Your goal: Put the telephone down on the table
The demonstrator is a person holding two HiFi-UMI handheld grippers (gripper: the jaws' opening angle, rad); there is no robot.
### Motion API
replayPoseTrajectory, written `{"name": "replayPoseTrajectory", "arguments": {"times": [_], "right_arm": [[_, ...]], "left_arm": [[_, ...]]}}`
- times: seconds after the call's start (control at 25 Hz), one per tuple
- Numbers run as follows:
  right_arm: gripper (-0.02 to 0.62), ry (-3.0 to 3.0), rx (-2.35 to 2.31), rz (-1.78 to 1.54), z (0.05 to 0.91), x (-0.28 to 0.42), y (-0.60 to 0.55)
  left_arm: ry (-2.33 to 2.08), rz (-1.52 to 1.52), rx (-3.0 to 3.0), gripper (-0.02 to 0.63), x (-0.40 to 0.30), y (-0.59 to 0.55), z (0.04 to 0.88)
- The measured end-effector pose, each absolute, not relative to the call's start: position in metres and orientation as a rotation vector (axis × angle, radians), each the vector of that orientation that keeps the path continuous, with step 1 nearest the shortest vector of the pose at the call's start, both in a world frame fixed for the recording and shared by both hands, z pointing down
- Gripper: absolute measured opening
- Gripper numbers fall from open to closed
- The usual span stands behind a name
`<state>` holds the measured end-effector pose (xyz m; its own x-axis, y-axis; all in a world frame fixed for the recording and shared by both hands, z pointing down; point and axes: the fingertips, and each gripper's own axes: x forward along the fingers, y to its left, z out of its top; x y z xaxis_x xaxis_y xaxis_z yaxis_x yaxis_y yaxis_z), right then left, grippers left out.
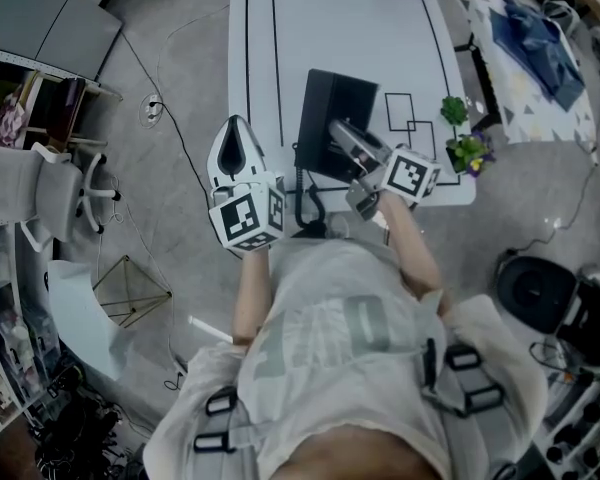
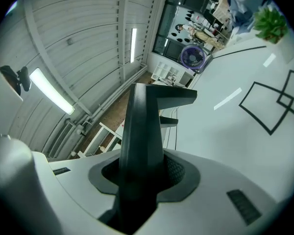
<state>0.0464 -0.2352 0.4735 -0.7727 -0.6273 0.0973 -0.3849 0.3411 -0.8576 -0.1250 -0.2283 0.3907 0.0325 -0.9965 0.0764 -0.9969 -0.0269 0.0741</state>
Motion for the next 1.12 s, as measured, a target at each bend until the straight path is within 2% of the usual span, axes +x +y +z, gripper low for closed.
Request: {"name": "replayPoseTrajectory", "arguments": {"times": [1.12], "right_arm": [[0.152,2.343,-0.996,-1.575,0.531,0.031,-0.265]], "left_arm": [[-2.152,0.063,2.086,0.009,-0.152,-0.227,0.411]]}}
